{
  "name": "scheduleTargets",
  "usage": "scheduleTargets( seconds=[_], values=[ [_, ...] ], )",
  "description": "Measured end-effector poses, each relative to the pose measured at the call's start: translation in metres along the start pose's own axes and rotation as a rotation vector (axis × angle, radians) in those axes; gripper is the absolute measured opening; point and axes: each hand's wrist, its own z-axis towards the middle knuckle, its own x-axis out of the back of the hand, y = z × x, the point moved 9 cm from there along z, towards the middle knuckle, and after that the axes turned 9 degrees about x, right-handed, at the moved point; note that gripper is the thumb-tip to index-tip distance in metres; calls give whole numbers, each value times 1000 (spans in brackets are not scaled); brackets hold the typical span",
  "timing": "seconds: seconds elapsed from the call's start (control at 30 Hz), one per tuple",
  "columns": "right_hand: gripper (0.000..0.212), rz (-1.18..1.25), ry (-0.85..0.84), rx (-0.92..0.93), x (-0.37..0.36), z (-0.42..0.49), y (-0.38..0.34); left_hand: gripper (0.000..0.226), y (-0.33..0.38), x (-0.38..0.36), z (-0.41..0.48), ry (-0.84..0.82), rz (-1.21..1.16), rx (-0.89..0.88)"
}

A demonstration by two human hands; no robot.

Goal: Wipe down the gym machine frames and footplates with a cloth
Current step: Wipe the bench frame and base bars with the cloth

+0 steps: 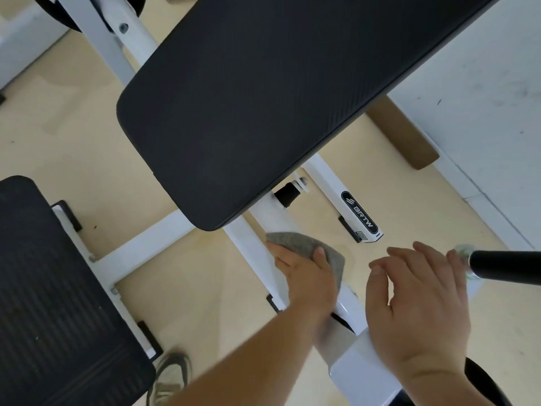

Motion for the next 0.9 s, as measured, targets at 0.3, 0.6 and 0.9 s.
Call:
scheduleTargets(
  seconds=[0.3, 0.6, 0.9],
  values=[
    [34, -20, -3, -4, 0, -3, 1, 92, 38, 36, 16, 147, 38, -188],
    [34, -32, -24, -11, -1, -2, 4, 103, 16, 16, 20, 6, -44, -2],
    [33, -27, -17, -17, -1, -2, 1, 104, -13, -1, 3, -162, -35, -7]
  ],
)
